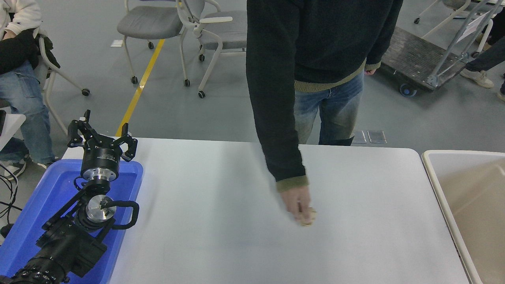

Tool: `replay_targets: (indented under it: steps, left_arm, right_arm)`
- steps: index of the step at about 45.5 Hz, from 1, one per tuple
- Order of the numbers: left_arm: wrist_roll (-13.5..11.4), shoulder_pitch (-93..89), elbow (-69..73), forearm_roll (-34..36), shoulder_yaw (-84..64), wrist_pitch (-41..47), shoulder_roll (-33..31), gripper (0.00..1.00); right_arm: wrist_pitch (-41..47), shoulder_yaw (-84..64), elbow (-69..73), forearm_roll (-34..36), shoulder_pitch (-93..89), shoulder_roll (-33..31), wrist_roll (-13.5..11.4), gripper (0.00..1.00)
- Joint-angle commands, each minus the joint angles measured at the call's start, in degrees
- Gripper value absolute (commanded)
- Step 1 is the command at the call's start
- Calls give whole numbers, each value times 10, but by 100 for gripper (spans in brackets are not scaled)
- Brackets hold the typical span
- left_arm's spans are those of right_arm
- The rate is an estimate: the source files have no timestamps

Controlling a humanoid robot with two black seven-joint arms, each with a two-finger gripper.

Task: Pick up foil plate and place in dustbin

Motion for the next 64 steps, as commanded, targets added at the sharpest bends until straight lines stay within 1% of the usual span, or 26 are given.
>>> replay_targets:
  steps: [1,6,13,21,29,33,37,42,45,49,64]
  left_arm:
    - [0,0,0,0,0,0,0,99]
    - [0,0,0,0,0,0,0,99]
    - [0,0,0,0,0,0,0,99]
    - [1,0,0,0,0,1,0,99]
    - [0,0,0,0,0,0,0,99]
    - [0,0,0,0,0,1,0,99]
    - [0,0,0,0,0,1,-1,99]
    - [0,0,0,0,0,0,0,99]
    - [0,0,0,0,0,0,0,99]
    - [0,0,0,0,0,0,0,99]
    - [0,0,0,0,0,0,-1,99]
  right_arm:
    - [52,-89,11,-10,60,-41,1,100]
    - [61,-132,53,-22,91,-63,3,100]
    - [59,-147,165,-62,124,-112,3,100]
    - [51,-146,307,-150,154,-165,3,100]
    - [51,-147,405,-242,171,-200,3,100]
    - [49,-148,453,-277,180,-214,3,100]
    - [41,-149,507,-312,185,-242,3,100]
    - [38,-183,562,-353,205,-271,3,100]
    - [36,-213,586,-366,229,-279,3,100]
    - [36,-257,599,-367,258,-286,3,100]
    - [38,-379,625,-370,347,-285,2,100]
